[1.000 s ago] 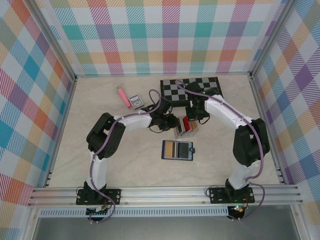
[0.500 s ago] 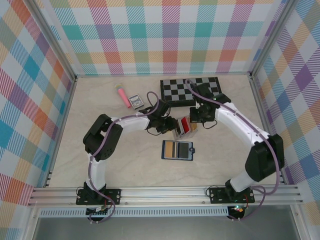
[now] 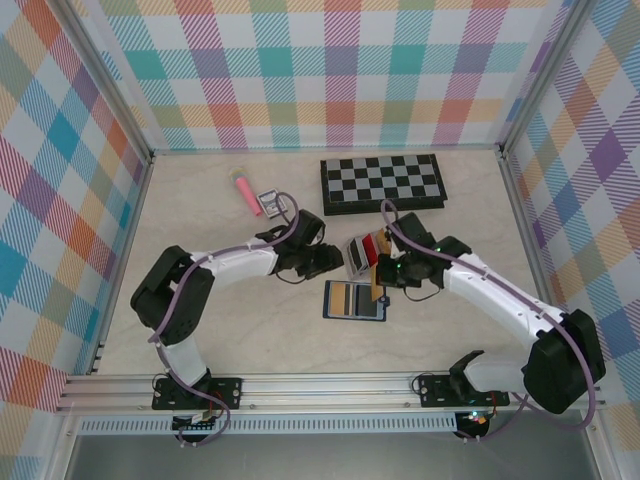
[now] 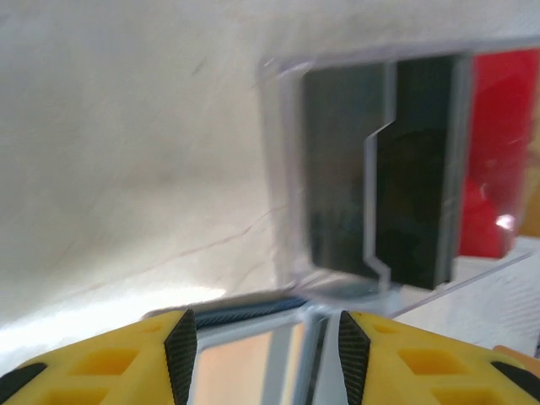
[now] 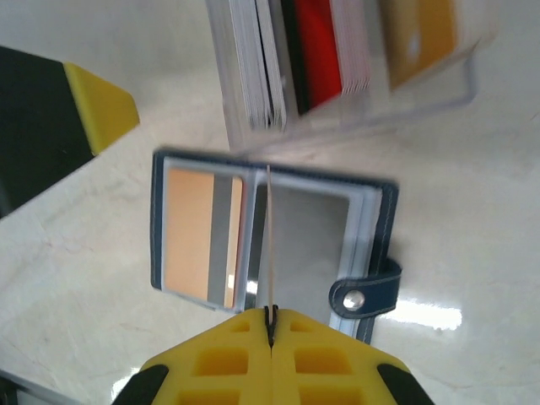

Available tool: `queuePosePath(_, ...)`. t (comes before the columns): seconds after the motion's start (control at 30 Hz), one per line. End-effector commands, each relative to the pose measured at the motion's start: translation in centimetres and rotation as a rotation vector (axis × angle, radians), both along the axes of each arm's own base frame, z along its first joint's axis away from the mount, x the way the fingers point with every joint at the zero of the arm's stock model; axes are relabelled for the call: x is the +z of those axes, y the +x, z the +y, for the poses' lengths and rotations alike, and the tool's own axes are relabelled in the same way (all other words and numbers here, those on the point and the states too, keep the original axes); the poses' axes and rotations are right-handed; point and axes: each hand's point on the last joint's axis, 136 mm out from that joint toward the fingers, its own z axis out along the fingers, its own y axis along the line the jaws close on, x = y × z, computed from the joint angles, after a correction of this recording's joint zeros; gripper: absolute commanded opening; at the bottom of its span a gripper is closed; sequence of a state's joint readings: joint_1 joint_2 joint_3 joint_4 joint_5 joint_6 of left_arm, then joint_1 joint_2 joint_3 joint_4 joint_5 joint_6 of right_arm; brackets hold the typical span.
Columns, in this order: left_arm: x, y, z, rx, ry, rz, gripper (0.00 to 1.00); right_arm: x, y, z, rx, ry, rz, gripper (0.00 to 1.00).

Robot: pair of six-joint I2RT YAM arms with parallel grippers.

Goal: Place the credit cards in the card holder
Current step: Flip over the card slot in the card holder.

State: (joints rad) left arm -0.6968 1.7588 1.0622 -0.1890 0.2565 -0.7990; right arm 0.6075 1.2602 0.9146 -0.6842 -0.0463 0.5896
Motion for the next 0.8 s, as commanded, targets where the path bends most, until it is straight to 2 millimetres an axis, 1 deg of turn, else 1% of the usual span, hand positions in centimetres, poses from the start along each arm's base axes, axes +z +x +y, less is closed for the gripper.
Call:
queuePosePath(0.0, -0.9, -2.0, 0.7, -0.013, 0.027, 0.032, 0.49, -0.7, -0.3, 1.2, -0.029, 0.027, 0.008, 0.03)
queuePosePath(0.13, -2.0, -3.5, 0.5, -0.032, 0.039, 0.054, 0.48, -2.6, -0.7, -0.1, -0.065, -0.059, 0.030, 0.03)
queuePosePath(0.2, -2.5, -4.0, 0.3, -0.043, 0.048, 0.062, 0.47, -3.2, -0.7, -1.3, -0.088, -0.124, 0.031, 0.03)
queuePosePath(0.3, -3.2, -4.4, 0.2, -0.052, 0.063, 0.072, 0.46, -3.6, -0.7, -2.3, -0.097, -0.188, 0.030, 0.03)
queuePosePath(0.53, -4.1, -4.7, 0.4, -0.053, 0.092, 0.086, 0.42, -4.3, -0.4, -1.8, -0.104, -0.165, 0.038, 0.04)
queuePosePath(0.77, -4.8, -5.1, 0.8, -0.056, 0.112, 0.099, 0.40, -5.2, -0.6, -2.8, -0.122, -0.220, 0.043, 0.04)
